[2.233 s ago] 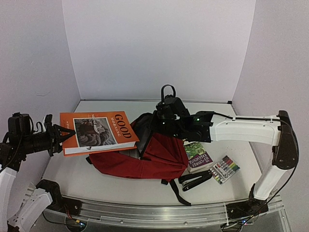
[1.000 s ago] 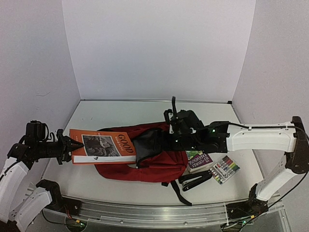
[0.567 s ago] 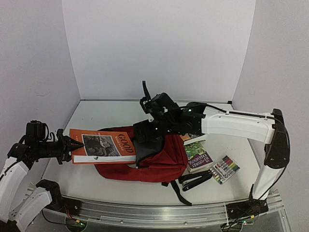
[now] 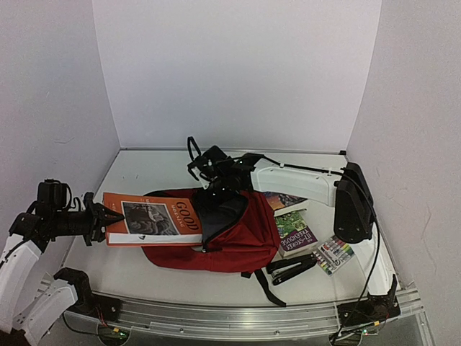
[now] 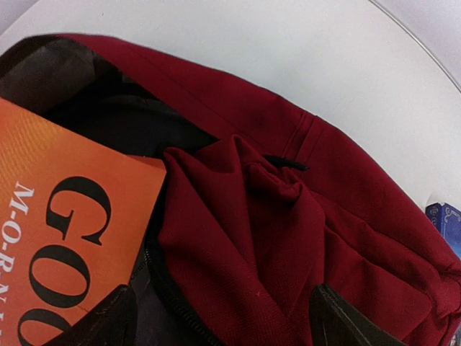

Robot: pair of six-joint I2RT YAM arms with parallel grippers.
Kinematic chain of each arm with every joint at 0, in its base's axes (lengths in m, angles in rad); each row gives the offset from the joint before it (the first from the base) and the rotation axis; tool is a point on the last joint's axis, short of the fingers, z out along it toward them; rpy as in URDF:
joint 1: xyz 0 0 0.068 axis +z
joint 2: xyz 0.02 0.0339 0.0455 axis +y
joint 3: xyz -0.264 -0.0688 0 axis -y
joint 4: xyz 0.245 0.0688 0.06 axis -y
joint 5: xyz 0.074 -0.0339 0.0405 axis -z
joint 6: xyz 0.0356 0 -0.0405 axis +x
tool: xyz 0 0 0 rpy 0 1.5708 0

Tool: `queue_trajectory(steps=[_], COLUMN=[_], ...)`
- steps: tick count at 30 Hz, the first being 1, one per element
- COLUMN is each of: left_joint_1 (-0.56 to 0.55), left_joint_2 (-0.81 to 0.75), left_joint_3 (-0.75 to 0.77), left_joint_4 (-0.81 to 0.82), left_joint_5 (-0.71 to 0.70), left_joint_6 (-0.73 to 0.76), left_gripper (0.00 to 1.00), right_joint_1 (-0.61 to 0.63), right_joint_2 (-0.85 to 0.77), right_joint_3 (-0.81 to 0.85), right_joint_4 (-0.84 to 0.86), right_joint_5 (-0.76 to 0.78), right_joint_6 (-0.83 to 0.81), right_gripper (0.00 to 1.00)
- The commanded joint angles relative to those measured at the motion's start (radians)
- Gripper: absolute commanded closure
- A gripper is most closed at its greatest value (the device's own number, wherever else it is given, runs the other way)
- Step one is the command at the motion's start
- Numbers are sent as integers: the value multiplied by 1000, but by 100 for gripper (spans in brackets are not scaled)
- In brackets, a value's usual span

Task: Pack the student bag
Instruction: Place the book in the student bag.

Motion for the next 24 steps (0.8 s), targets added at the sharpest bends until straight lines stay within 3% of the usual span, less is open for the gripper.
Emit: queue_trajectory(steps=[1, 3, 5, 8, 9, 15, 24], left_joint_1=[3, 2, 2, 3, 2, 3, 2], left_joint_2=[-12, -18, -26, -40, -44, -73, -89], left_joint_3=[52, 51, 50, 56, 60, 71, 22], left_joint_4=[5, 2, -3, -22, -38, -117, -31], left_joint_5=[35, 35, 32, 24, 19, -15, 5], left_joint_6=[10, 8, 7, 7, 9, 17, -36], left_gripper=[79, 79, 79, 79, 79, 79, 79], right_joint_1=[-3, -7, -8, -11, -12, -14, -14], right_joint_2=[34, 40, 42, 25, 12, -89, -220], right_joint_3=[50, 46, 40, 37, 40, 93, 52], right_joint_4=[-26, -27, -24, -21, -18, -12, 0], right_joint_5=[-46, -46, -46, -34, -17, 117, 94], right_joint_6=[-39, -38, -34, -9, 7, 145, 213], right_gripper=[30, 40, 56, 94, 100, 100, 100])
